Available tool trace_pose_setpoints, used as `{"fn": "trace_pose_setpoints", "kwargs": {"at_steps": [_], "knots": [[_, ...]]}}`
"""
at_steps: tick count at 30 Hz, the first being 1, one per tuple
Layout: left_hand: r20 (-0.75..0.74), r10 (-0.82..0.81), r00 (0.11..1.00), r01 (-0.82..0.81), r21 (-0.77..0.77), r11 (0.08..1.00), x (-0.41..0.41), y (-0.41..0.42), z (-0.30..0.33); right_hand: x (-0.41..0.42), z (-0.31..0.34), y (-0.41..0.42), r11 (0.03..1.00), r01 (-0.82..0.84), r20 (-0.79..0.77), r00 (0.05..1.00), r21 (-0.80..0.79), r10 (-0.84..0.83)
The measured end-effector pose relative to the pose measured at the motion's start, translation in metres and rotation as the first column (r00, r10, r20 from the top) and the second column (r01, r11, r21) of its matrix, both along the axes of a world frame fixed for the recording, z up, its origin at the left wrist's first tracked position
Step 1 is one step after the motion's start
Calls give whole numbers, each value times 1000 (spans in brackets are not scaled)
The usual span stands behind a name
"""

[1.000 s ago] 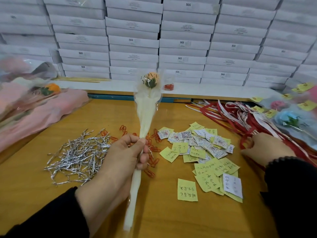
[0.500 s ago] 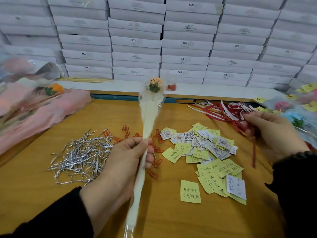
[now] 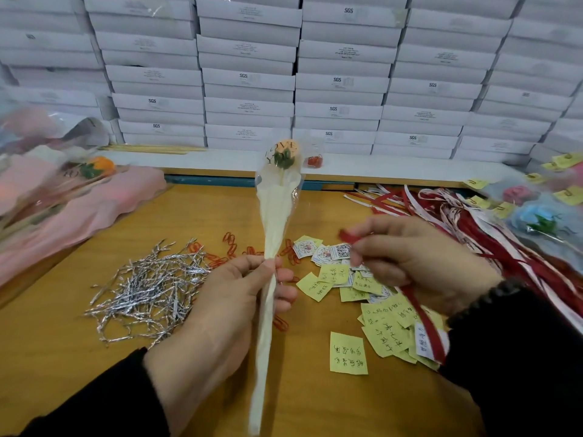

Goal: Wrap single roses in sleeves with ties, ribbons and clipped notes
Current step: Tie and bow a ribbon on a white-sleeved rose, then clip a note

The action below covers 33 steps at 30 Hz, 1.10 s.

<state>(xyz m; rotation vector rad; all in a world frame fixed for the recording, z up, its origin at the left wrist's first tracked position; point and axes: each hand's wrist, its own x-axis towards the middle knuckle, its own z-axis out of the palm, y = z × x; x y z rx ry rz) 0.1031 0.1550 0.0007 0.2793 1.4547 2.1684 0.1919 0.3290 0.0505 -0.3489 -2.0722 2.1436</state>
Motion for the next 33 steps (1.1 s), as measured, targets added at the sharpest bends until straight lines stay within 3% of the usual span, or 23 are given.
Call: {"fn": "trace_pose_setpoints", "kwargs": {"at_steps": [3, 6, 11, 19, 25, 30, 33], "knots": [[1, -57, 998, 57, -5, 998, 1, 0, 1, -9, -8, -25, 987, -146, 98, 985, 74, 138], [-28, -103, 994, 101, -49, 994, 3, 0, 0, -12, -14, -39, 968, -205, 102, 976, 144, 191], [12, -56, 998, 56, -34, 998, 1, -1, 4, -13, -14, -40, 888, -319, 214, 942, 332, 258], [23, -16, 1000, 15, 19, 1000, 0, 0, 6, -12, -15, -33, 833, -438, 315, 887, 339, 338], [-2, -53, 999, 53, -5, 999, 2, 0, 5, -16, -25, -38, 958, -287, 201, 937, -18, 285], [-5, -92, 996, 92, -6, 996, 5, 1, 5, -21, -36, -42, 987, -29, 115, 993, 157, 11], [-21, -103, 994, 103, -10, 995, 6, 0, 4, -22, -36, -42, 984, 103, 40, 993, 147, -110]]}}
